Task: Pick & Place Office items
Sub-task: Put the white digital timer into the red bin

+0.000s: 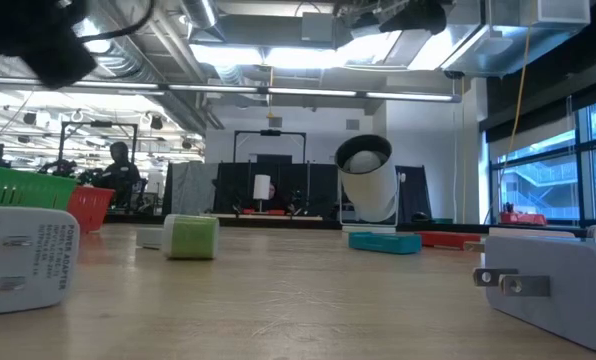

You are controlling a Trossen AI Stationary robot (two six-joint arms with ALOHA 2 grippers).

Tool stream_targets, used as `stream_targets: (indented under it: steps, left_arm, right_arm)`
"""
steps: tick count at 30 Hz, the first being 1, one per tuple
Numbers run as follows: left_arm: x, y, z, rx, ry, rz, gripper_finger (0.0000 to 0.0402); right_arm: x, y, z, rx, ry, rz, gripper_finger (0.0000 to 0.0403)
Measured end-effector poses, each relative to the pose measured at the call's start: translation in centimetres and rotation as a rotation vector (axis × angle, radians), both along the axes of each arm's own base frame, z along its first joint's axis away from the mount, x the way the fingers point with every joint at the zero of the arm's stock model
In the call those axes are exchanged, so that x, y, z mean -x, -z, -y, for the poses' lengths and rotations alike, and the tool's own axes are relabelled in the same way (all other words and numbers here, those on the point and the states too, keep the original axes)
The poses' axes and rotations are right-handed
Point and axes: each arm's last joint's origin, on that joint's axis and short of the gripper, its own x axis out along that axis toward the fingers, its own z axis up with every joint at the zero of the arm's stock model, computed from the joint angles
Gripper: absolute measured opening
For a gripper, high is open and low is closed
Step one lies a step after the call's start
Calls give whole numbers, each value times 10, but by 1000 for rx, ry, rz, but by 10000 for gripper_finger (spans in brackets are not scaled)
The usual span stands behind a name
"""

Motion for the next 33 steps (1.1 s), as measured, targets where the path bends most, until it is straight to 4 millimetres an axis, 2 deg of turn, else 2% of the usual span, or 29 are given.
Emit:
stream_targets:
  steps: [8, 13, 19, 26, 33]
  left_arm:
    - [-29, -29, -32, -175, 50, 249, 193]
    - [-39, -29, -51, -345, 69, 340, 198]
    - [-61, -10, -63, -374, 74, 341, 235]
    - [-99, 19, -67, -484, 329, 484, 257]
    - [-103, 45, -70, -417, 328, 350, 254]
  right_arm:
    - [0, 0, 0, -45, 20, 20, 356]
    - [0, 0, 0, -50, 21, 22, 356]
    - [0, 1, 0, -71, 26, 19, 356]
    - [0, 1, 0, -65, 23, 12, 356]
    - [1, 3, -1, -62, -4, -12, 356]
